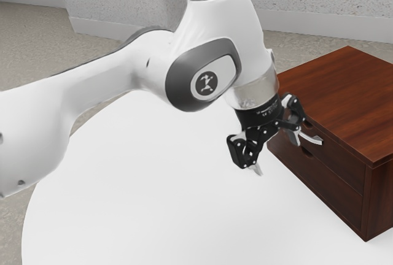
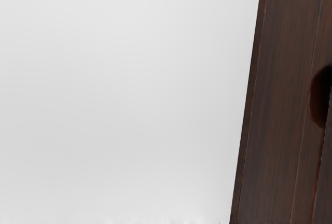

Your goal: Pull the drawer handle with one arm to open the drawer

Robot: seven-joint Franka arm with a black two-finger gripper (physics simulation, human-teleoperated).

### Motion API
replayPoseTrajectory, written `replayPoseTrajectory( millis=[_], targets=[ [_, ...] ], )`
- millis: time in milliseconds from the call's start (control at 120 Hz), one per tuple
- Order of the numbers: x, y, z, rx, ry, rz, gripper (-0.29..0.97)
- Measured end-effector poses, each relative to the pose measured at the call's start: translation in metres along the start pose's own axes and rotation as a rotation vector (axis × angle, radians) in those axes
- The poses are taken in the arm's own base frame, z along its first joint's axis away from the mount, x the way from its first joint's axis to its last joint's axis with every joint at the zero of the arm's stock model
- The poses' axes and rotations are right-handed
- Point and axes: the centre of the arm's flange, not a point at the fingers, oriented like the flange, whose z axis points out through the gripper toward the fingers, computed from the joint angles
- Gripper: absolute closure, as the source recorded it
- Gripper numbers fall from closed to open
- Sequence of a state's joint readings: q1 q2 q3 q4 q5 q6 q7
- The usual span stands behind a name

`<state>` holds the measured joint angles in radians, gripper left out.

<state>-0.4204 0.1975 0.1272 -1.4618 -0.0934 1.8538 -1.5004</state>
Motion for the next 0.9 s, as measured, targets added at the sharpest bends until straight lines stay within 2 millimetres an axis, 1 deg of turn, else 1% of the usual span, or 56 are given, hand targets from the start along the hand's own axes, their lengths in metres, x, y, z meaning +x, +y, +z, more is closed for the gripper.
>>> replayPoseTrajectory(
  millis=[125,217,400,508,767,900],
  targets=[
    [0.006,0.008,0.005,-0.025,-0.002,0.003,0.0],
    [0.007,0.017,0.007,-0.046,0.0,0.01,0.0],
    [0.035,0.02,0.009,-0.061,-0.004,-0.015,0.0],
    [0.035,0.022,0.012,-0.063,-0.028,-0.001,0.0],
    [0.029,0.028,0.014,-0.071,-0.043,0.037,0.0],
    [0.033,0.035,0.017,-0.078,-0.041,0.043,0.0]
  ],
)
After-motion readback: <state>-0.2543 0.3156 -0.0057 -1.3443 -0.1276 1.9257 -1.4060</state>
